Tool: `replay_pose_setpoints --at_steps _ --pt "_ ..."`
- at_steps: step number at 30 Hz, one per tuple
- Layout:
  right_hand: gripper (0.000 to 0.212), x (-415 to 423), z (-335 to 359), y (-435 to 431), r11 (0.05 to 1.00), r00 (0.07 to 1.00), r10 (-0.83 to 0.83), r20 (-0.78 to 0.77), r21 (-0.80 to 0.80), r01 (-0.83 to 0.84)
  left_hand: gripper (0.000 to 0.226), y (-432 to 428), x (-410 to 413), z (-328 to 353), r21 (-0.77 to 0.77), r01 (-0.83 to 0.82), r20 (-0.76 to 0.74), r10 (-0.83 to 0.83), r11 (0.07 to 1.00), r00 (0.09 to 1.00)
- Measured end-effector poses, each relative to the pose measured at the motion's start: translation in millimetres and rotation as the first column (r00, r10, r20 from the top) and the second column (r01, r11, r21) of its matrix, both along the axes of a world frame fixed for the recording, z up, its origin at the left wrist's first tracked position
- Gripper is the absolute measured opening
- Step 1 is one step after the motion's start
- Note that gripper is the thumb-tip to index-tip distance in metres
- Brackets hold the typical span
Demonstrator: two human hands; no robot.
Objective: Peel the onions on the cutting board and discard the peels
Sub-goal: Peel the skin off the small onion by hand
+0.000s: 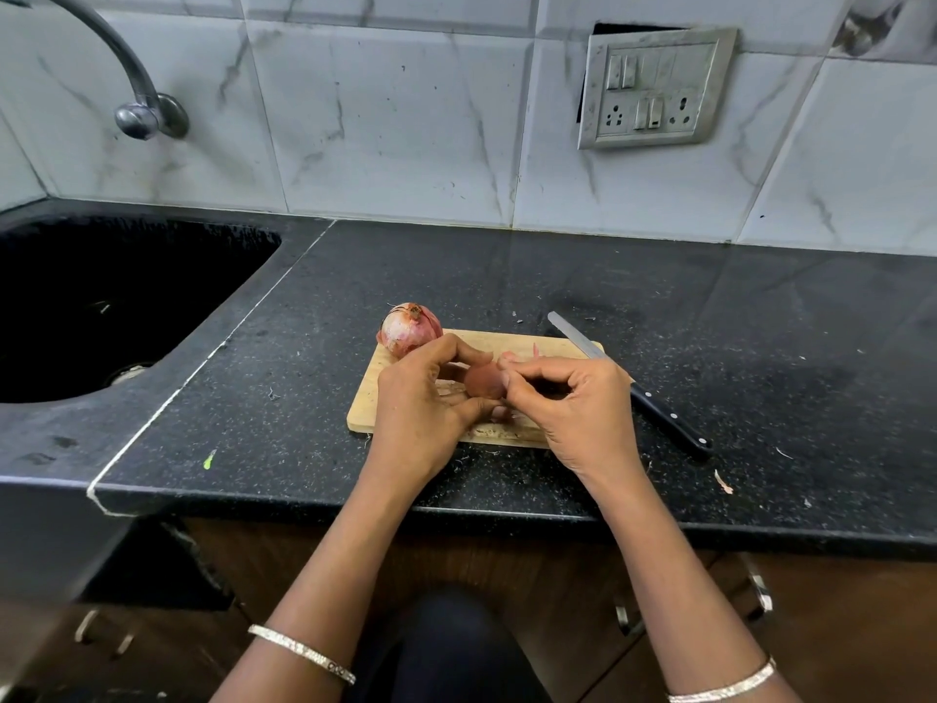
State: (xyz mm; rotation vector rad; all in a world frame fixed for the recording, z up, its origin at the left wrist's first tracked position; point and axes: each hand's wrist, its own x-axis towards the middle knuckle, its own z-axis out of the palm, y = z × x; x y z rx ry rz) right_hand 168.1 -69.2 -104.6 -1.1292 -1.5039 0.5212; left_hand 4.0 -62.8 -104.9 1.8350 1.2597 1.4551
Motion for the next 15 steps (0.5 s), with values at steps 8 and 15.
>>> replay_pose_setpoints --at_steps 8,15 --pt "0.012 -3.3 0.7 0.8 0.995 0.995 -0.097 0.014 0.033 0.097 0.041 -1.7 1.8 1.0 -0.008 0.007 0.038 -0.007 1.0 0.999" --pt "0.01 -4.4 3.2 -3.0 0.998 1.0 -0.026 -0.011 0.065 0.027 0.038 -0.7 3.2 -0.4 0.01 0.0 0.083 -0.001 1.0 0.997"
